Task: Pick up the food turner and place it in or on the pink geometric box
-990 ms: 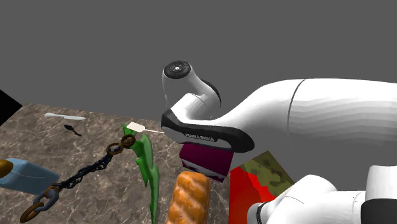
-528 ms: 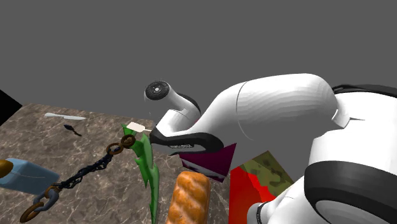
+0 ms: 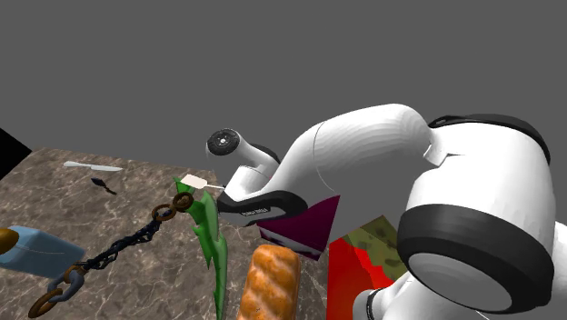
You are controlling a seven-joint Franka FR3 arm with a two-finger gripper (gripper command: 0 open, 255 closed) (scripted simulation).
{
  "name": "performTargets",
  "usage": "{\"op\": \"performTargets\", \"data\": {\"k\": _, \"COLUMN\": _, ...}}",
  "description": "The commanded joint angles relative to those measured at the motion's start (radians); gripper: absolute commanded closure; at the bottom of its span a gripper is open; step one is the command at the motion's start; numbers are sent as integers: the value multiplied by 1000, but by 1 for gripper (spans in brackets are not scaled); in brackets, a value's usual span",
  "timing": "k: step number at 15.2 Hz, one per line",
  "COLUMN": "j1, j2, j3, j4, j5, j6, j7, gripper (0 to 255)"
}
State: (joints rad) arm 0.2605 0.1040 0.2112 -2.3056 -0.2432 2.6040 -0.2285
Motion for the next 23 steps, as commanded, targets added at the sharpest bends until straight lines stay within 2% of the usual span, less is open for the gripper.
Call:
{"op": "performTargets", "data": {"k": 1, "j1": 0, "j2": 13, "j3": -2, "j4": 3, "j5": -8, "j6": 10, "j7": 4, "gripper": 0}}
{"op": "performTargets", "data": {"k": 7, "j1": 0, "j2": 13, "j3": -3, "j4": 3, "j5": -8, "j6": 10, "j7": 4, "gripper": 0}}
{"op": "performTargets", "data": {"k": 8, "j1": 0, "j2": 13, "j3": -3, "j4": 3, "j5": -8, "j6": 10, "j7": 4, "gripper": 255}}
{"op": "performTargets", "data": {"k": 17, "j1": 0, "j2": 13, "j3": -3, "j4": 3, "j5": -8, "j6": 10, "j7": 4, "gripper": 255}}
{"op": "performTargets", "data": {"k": 23, "j1": -4, "j2": -45, "j3": 6, "j4": 23, "j5": 38, "j6": -64, "j7": -35, "gripper": 255}}
